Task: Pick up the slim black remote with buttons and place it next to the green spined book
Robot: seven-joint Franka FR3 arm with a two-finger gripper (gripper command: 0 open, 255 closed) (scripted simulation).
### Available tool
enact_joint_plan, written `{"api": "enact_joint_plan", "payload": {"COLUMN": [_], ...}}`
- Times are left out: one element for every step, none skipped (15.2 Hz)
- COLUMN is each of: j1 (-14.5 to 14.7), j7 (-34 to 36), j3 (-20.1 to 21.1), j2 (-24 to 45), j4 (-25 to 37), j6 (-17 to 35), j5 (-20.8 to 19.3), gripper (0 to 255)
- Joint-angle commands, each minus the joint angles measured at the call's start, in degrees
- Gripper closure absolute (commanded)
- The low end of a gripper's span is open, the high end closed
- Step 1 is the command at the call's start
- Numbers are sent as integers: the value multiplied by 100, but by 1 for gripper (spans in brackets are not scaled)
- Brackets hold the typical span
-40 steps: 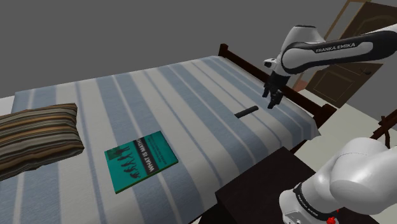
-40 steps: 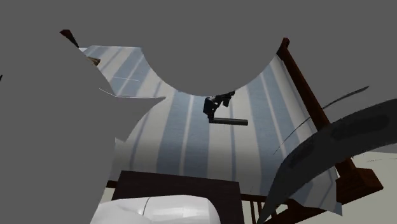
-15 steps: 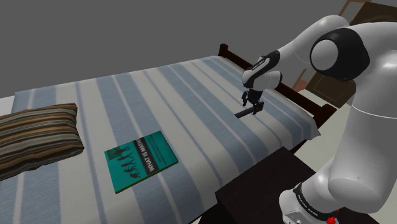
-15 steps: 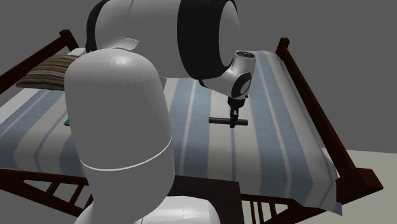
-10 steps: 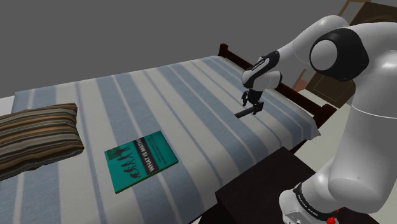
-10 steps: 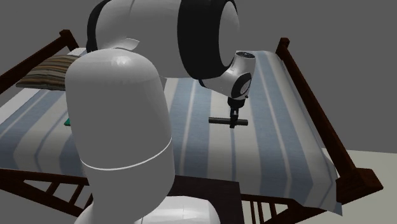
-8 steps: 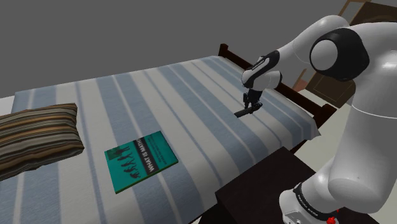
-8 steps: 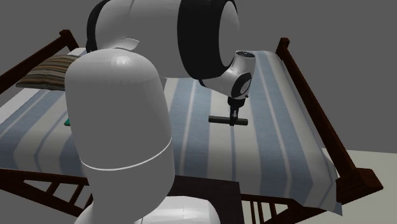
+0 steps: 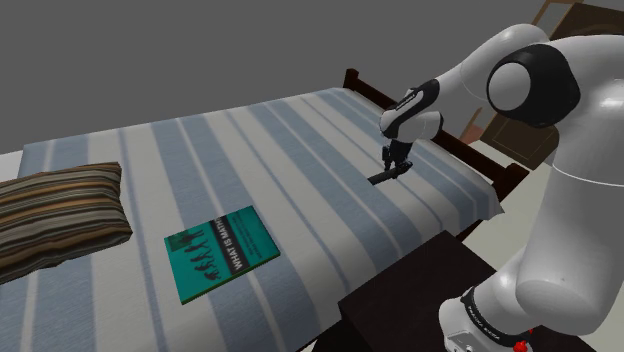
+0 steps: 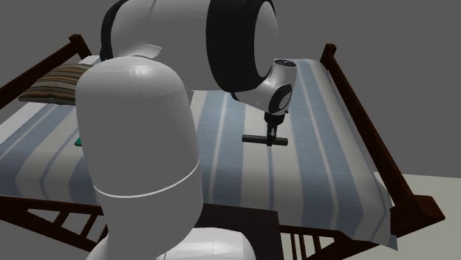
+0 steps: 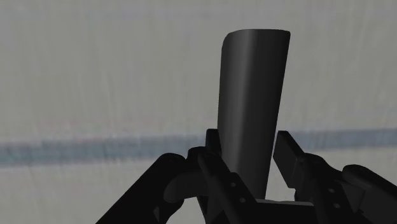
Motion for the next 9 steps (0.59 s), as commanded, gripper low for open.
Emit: {"api": "enact_joint_plan", "payload": {"j1": [26, 50, 74, 97, 120, 141, 163, 183, 202], "j7": [35, 65, 95, 126, 156, 187, 217, 247, 277], "j3": [-36, -68, -99, -130, -159, -188, -215, -241, -266], "j2": [-59, -125, -190, -255, -319, -383, -446, -509, -571], "j4": [-21, -21, -21, -19, -16, -12, -6, 1, 9], "j6": [-59, -117, -175, -234, -294, -354, -415, -476, -538], "j5": [-52, -100, -148, -196, -244, -292, -340, -388, -435], "gripper": [255, 255, 255, 255, 255, 255, 255, 255, 255]}}
